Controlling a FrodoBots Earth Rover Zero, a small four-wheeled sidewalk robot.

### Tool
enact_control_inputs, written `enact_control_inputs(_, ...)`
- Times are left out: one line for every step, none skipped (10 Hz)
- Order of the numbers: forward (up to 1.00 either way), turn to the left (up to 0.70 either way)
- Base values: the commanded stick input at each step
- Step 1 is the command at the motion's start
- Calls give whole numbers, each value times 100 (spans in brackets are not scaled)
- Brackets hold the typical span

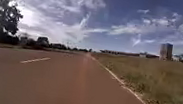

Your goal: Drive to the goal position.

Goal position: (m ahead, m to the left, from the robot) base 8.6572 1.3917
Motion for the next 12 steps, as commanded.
enact_control_inputs(100, 0)
enact_control_inputs(100, 0)
enact_control_inputs(100, 0)
enact_control_inputs(100, 0)
enact_control_inputs(100, 0)
enact_control_inputs(100, 0)
enact_control_inputs(100, 0)
enact_control_inputs(100, 0)
enact_control_inputs(100, 0)
enact_control_inputs(100, 0)
enact_control_inputs(100, 0)
enact_control_inputs(100, 0)
